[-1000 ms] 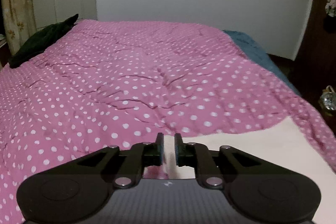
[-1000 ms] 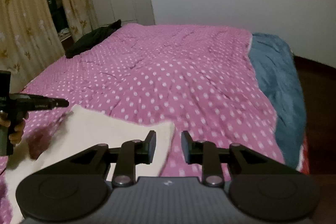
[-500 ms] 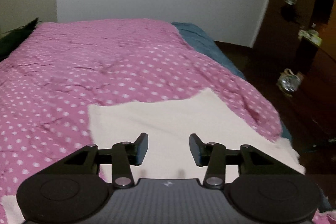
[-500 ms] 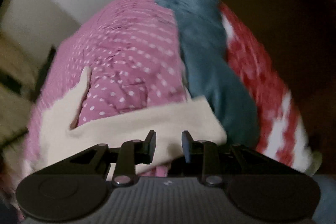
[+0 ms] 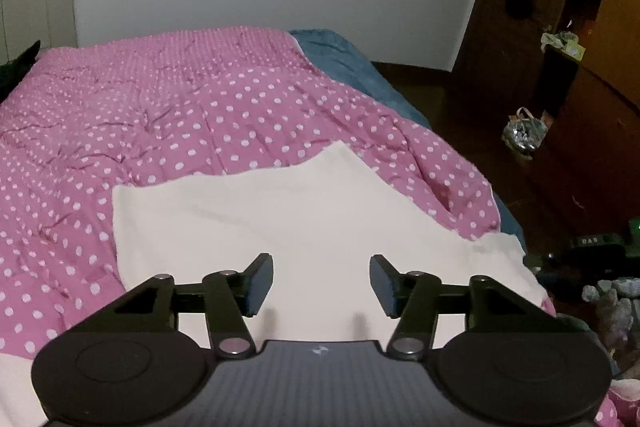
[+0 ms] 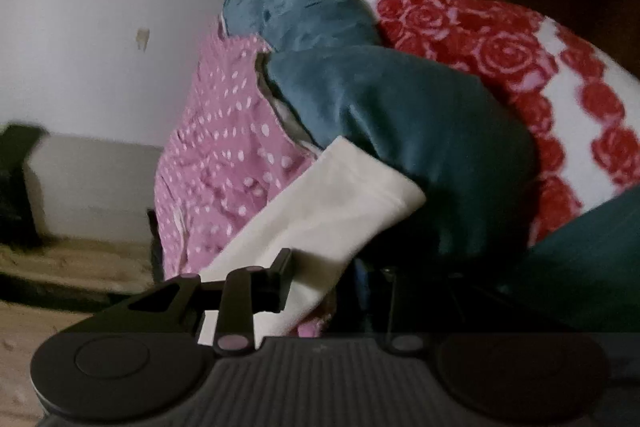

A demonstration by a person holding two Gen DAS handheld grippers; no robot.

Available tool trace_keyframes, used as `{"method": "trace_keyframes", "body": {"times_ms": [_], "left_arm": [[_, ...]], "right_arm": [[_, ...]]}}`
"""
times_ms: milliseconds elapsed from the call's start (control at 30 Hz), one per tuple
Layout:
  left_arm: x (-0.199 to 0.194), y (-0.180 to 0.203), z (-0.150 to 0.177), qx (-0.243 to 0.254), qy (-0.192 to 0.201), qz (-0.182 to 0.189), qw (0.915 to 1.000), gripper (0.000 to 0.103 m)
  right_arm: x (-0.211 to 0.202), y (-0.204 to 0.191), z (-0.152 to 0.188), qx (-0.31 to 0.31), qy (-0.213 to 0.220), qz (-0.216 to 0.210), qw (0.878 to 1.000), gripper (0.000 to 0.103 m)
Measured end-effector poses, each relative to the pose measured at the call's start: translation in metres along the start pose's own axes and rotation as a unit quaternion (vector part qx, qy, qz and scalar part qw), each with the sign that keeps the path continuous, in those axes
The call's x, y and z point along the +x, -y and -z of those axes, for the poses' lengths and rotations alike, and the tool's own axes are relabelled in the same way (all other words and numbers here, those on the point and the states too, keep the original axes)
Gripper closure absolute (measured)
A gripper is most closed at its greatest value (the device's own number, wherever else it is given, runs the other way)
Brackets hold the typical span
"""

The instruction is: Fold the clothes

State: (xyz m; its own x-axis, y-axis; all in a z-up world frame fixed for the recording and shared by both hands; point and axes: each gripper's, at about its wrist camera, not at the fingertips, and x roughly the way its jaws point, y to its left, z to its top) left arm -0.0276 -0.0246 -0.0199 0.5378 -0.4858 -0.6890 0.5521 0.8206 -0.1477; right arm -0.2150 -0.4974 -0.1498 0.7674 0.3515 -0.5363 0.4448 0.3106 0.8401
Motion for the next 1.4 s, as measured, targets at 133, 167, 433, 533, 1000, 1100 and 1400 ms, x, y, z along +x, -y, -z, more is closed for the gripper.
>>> {"method": "trace_keyframes", "body": {"times_ms": [133,167,433,533,1000,1100,1400], "left_arm": [[0.004,0.001,0.006,0.003,-0.010,-0.008,0.9999,0.045],[0.004,0.001,0.006,0.003,-0.011,-0.010,0.9999,0.045],[0.003,-0.003,0.013,0.006,-0.010,-0.033,0.9994,0.040],[-0.002,-0.008,0.014,0.000,-0.005,-0.043,0.9990,0.038],[-0.034,-0.046,0.024,-0.052,0.028,-0.088,0.9943,0.033],[-0.036,-0.049,0.024,-0.054,0.031,-0.090,0.9940,0.031],[-0.030,-0.042,0.024,-0.049,0.024,-0.085,0.9949,0.031]], "right_arm": [[-0.003,-0.005,0.005,-0.019,0.026,-0.005,0.999,0.086],[-0.003,-0.012,0.006,-0.036,0.030,0.002,0.999,0.090],[-0.014,-0.078,0.013,-0.169,0.060,0.024,0.984,0.098],[-0.016,-0.106,0.018,-0.212,0.060,0.020,0.975,0.098],[-0.004,-0.220,0.068,-0.382,0.023,-0.015,0.924,0.099],[-0.002,-0.206,0.065,-0.361,0.012,0.012,0.933,0.094],[-0.006,-0.108,0.029,-0.184,0.007,0.073,0.980,0.085]]}}
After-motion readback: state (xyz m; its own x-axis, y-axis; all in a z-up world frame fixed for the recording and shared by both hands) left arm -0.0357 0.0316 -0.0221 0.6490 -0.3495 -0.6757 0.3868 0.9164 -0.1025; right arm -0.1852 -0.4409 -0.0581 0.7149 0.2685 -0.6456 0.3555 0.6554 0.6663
